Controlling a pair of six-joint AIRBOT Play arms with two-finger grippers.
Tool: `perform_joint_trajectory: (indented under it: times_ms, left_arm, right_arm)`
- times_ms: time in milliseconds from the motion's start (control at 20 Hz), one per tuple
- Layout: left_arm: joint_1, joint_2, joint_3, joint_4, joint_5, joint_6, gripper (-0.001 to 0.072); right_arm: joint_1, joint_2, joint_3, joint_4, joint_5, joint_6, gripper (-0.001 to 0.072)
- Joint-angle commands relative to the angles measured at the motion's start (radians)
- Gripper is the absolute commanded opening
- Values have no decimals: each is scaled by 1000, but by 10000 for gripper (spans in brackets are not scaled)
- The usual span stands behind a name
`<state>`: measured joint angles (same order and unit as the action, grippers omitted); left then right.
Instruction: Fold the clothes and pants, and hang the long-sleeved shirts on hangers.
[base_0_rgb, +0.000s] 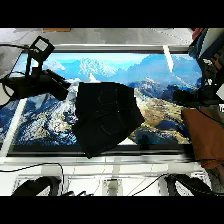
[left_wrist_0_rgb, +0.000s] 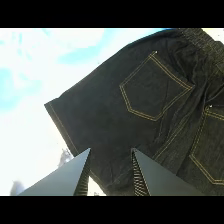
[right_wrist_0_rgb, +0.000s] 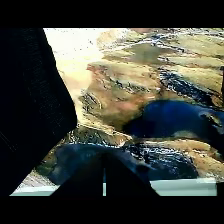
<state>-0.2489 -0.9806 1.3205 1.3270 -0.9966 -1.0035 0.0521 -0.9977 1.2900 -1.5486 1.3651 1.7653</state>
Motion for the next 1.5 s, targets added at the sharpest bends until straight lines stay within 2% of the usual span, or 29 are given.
perform_joint_trajectory:
  times_ms: [0,450,550,650,700,800,900,1000,1050,1100,1150,1200,1300,1400,1450]
  left_arm:
    - [1,-1,1,0,0,0,282]
    - [1,-1,1,0,0,0,282]
    - [1,-1,1,0,0,0,282]
    - [1,-1,1,0,0,0,282]
    - [1,-1,1,0,0,0,282]
    - [1,-1,1,-3,0,0,282]
    - [1,-1,1,-6,0,-17,282]
    - [1,0,1,-66,-11,-122,283]
    - [1,0,1,-102,-19,-146,284]
    - [1,0,1,-125,-19,-146,286]
    - [1,-1,1,-124,-20,-146,287]
    - [2,-1,1,-122,-27,-146,288]
    - [19,-5,1,-53,-65,-168,288]
    - [66,-12,0,86,-154,-237,291]
    - [101,-15,-11,126,-194,-263,322]
  right_arm:
    - [1,0,0,0,0,0,30]
    - [1,0,0,1,-8,0,30]
    - [1,0,-1,-9,-111,-21,30]
    - [-3,-14,-7,-45,-202,-200,30]
    - [-14,-31,-13,-47,-193,-284,30]
    - [-43,-91,-53,-24,-127,-389,28]
    - [-76,-171,-145,103,-46,-508,28]
    - [-95,-249,-247,274,-47,-552,29]
    - [-95,-285,-285,332,-80,-552,53]
    - [-95,-314,-310,386,-121,-545,192]
    - [-95,-341,-326,436,-166,-528,435]
    - [-95,-370,-333,482,-216,-507,506]
    - [-95,-426,-332,539,-303,-463,506]
    - [-95,-475,-332,618,-360,-455,506]
    - [-95,-497,-332,653,-376,-467,505]
